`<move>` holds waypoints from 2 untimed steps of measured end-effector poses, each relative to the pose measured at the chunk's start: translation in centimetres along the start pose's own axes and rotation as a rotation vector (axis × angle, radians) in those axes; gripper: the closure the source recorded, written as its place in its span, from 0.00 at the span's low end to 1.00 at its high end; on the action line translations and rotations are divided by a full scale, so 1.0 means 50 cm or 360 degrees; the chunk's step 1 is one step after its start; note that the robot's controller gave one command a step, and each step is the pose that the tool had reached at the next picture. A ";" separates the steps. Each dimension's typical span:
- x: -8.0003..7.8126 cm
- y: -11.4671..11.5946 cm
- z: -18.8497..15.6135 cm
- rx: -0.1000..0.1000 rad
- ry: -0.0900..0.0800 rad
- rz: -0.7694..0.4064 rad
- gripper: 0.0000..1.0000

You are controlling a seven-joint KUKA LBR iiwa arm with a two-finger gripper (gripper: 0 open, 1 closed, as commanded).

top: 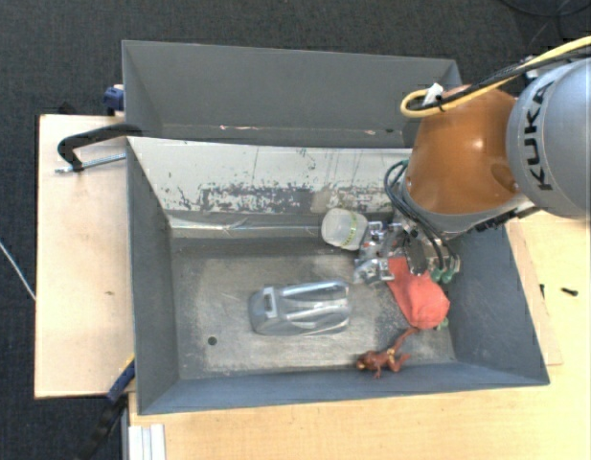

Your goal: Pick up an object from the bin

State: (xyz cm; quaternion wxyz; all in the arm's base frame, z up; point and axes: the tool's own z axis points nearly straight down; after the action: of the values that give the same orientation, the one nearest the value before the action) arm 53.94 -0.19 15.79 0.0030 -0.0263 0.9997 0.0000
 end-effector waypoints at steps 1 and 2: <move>0.033 -0.033 -0.010 -0.0003 0.0000 0.0034 1.00; 0.034 -0.042 -0.017 0.0001 0.0006 0.0075 1.00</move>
Offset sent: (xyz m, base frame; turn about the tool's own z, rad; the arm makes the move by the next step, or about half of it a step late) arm 0.0054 -0.0039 0.0163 0.0595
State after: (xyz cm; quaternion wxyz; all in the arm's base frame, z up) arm 52.34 -2.38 16.62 0.0012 -0.0028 1.0000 -0.0002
